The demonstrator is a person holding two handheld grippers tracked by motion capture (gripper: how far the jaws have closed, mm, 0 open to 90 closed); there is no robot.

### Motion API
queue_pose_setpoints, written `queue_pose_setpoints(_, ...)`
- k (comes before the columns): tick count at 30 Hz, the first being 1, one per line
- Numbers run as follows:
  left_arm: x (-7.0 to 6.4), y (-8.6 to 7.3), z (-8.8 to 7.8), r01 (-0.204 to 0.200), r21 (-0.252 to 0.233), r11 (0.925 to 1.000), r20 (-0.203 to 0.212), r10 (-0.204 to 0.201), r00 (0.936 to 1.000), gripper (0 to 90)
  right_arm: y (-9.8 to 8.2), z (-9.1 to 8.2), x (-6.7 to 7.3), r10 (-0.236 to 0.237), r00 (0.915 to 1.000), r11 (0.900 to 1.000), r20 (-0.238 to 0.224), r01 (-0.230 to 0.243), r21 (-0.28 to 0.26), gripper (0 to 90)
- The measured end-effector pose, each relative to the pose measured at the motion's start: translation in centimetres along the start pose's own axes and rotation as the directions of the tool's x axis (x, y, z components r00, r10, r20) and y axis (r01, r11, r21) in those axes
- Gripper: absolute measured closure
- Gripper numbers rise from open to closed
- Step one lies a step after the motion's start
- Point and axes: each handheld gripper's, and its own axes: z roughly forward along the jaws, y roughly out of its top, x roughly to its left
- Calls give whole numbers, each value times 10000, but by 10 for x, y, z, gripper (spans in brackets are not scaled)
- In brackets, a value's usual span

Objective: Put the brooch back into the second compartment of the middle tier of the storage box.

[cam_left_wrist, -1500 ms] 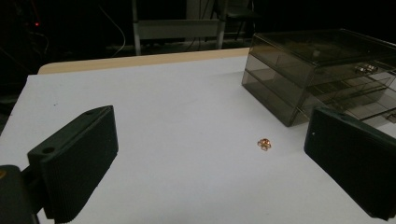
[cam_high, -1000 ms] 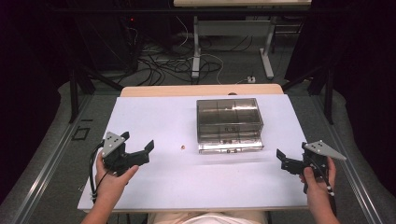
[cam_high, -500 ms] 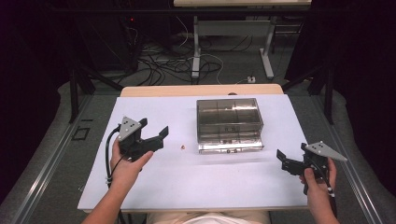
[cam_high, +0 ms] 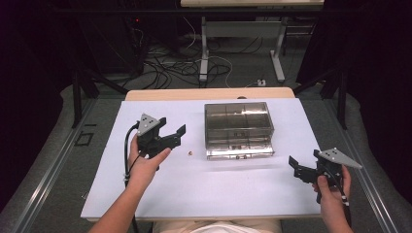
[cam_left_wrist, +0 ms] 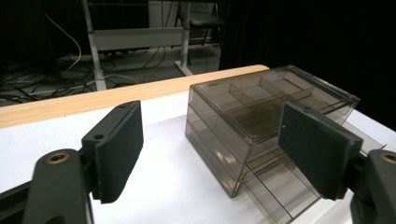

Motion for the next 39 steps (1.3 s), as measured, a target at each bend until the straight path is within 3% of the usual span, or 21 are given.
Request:
queue_pose_setpoints(12, 3, -6, 27, -131, 639, 9979, -253, 147, 9996, 265, 0, 0, 1, 82, 10000, 9999, -43, -81, 146, 71)
queue_pose_setpoints(17, 3, -10, 36, 84, 969, 9953, -267, -58, 9996, 279, -1, 1, 0, 18, 10000, 10000, -72, -17, 87, 72)
queue_pose_setpoints(29, 7, -20, 53, 532, 1928, 9798, -446, -454, 9980, 326, -1, 2, 0, 110, 9999, 9997, -99, -107, 237, 81)
queue_pose_setpoints(33, 10, -21, 56, 437, 2222, 9740, -598, -311, 9977, 330, -1, 2, 1, 188, 9998, 9996, -104, -186, 216, 81)
queue_pose_setpoints(39, 12, -24, 61, 634, 2798, 9580, -617, -480, 9969, 340, -2, 4, 0, 41, 9999, 9999, -142, -40, 122, 89)
